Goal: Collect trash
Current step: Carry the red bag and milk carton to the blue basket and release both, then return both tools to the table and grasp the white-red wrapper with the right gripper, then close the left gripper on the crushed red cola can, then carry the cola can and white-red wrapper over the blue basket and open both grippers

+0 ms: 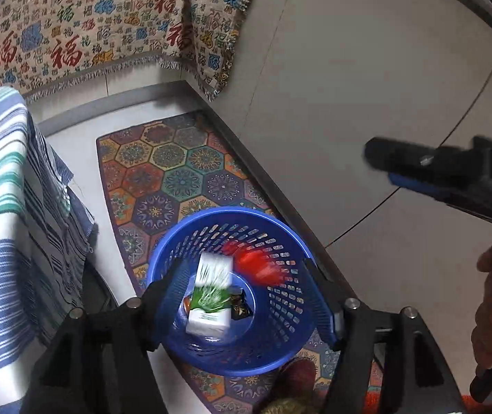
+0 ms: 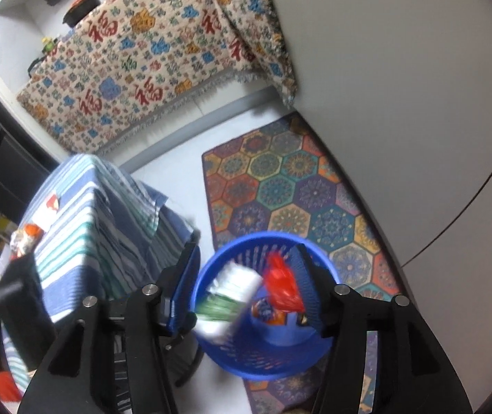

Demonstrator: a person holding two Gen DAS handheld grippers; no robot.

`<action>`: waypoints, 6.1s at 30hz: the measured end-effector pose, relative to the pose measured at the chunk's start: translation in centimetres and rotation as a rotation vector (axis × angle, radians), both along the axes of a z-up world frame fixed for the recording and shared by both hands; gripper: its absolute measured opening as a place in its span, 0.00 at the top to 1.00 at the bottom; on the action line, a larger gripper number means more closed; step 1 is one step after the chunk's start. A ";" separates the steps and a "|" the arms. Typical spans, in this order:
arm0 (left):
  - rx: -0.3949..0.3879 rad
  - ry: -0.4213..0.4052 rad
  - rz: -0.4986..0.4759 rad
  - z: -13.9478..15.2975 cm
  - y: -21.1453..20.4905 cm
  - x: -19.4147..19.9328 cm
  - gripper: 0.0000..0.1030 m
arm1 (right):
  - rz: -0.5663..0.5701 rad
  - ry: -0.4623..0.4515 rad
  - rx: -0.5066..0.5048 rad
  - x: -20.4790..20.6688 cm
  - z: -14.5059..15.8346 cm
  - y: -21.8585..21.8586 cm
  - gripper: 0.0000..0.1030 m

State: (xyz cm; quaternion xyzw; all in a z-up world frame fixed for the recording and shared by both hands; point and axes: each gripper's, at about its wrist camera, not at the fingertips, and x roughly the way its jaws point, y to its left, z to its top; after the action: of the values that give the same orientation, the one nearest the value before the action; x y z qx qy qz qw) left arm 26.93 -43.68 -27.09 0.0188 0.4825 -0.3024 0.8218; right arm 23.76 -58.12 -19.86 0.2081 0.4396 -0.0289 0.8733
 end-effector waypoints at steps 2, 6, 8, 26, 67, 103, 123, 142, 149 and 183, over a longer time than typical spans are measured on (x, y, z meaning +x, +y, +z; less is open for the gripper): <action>-0.012 -0.006 0.003 0.4 0.4 -0.3 0.35 | -0.012 -0.021 -0.018 -0.2 0.6 0.0 0.38; -0.028 -0.039 0.010 2.2 1.7 -1.5 0.35 | -0.020 -0.049 -0.079 -0.2 1.7 0.6 0.32; -0.049 -0.055 0.018 3.6 2.9 -2.4 0.35 | -0.017 -0.062 -0.112 0.0 2.2 1.2 0.31; 0.064 -0.155 0.345 7.3 24.9 -9.6 0.35 | 0.380 -0.201 -0.207 1.9 5.2 22.1 0.26; 0.136 -0.248 0.277 8.2 42.2 -4.1 0.33 | 0.319 0.143 0.055 21.5 0.4 35.9 0.16; 0.083 -0.249 0.348 9.0 42.6 -2.8 0.79 | 0.584 0.018 -0.213 5.2 1.9 34.0 0.84; -0.008 -0.254 0.375 10.8 40.6 -5.6 0.82 | 0.611 -0.028 -0.162 4.2 2.8 34.0 0.84; -0.134 -0.235 0.250 13.2 28.7 -5.7 0.82 | 0.538 -0.062 -0.103 1.9 4.6 28.3 0.84; -0.140 -0.226 0.144 13.7 21.0 -5.4 0.82 | 0.417 -0.051 -0.103 0.5 4.8 20.5 0.84; -0.067 -0.066 -0.081 3.6 -0.6 0.9 0.82 | 0.081 0.126 -0.045 0.3 -2.5 1.1 0.80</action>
State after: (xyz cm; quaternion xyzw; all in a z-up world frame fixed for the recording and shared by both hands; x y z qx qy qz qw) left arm 27.80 -44.25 -23.53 0.0207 0.4434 -0.3509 0.8245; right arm 24.01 -57.05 -22.33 0.1682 0.5010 -0.0167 0.8488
